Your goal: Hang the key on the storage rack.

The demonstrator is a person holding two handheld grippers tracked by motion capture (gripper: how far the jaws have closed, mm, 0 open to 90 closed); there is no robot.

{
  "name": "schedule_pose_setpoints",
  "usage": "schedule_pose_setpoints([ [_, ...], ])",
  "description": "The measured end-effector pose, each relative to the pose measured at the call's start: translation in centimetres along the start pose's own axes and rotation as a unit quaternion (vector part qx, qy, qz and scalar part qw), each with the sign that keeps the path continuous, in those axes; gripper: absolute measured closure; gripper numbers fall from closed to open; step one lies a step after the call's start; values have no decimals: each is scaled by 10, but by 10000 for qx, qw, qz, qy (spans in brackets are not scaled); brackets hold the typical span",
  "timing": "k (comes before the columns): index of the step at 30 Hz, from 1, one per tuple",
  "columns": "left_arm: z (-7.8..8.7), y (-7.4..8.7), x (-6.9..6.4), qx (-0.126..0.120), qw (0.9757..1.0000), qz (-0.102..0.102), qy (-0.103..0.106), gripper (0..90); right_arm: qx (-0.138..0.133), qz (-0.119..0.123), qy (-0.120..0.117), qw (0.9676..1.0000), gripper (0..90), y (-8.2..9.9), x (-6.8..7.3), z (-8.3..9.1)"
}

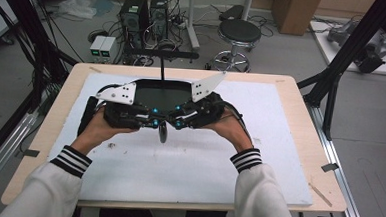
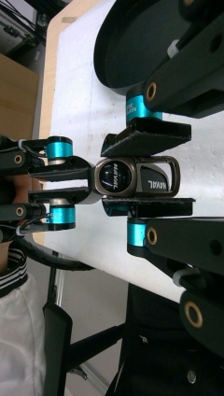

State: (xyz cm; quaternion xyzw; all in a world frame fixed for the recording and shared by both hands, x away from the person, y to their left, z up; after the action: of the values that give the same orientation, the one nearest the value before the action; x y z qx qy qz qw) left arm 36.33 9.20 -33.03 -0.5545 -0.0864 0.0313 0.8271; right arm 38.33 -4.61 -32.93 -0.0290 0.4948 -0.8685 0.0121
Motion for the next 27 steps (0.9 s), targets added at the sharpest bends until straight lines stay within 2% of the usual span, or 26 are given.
schedule_pose_setpoints([
  [1,0,0,0,14,10000,-1,-13,821,-44,43,2,10000,698,0,-1,0],
  [2,0,1,0,60,10000,-22,-40,822,-7,-27,-27,10000,696,1,0,0],
  [4,0,2,1,102,9999,-13,-55,825,-47,65,28,10000,687,0,-2,-1],
  [5,0,2,1,128,9999,-11,-73,827,-92,56,-3,9999,646,0,-1,-1],
  [6,-1,3,1,154,9999,-4,-78,830,-170,13,-42,9998,524,-1,-1,-1],
  [7,-1,3,1,169,9998,-21,-87,832,-236,-36,100,9997,391,-3,-2,-1],
  [8,-2,3,1,162,9998,-5,-105,833,-254,-26,317,9992,310,-3,-4,-2],
  [9,-3,3,1,169,9998,-8,-109,836,-202,8,458,9987,265,-2,-5,-3],
  [11,-3,3,1,167,9998,-4,-135,839,-164,-32,711,9973,102,1,-9,-4],
  [12,-2,3,2,171,9997,0,-159,840,-175,-78,863,9961,86,1,-10,-4],
  [13,-2,3,3,193,9996,2,-193,841,-185,-152,911,9956,85,2,-11,-2],
  [15,0,3,4,150,9996,44,-248,844,-359,-231,1077,9933,5,1,-13,3],
  [19,6,2,9,84,9991,83,-407,846,-547,-386,1371,9883,3,7,-16,16],
  [22,11,3,14,67,9983,139,-560,848,-742,-578,1673,9814,3,19,-16,34],
  [25,15,4,19,22,9973,218,-705,850,-923,-736,1875,9751,3,28,-13,48],
  [27,18,5,24,-17,9959,266,-862,850,-1019,-798,2121,9686,3,38,-11,62],
])
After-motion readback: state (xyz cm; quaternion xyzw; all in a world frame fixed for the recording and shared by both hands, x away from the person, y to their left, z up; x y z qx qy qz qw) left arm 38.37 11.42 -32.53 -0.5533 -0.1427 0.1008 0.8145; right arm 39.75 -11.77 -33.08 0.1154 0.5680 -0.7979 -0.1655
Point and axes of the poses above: each handheld gripper's, and its own axes: z roughly backward along the jaws, y roughly out of its underside, x roughly to its left, the point moved 7 cm from there along -z, roughly forward along the jaws, and after that the axes turned 5 degrees about -z, right-handed, at the moved point
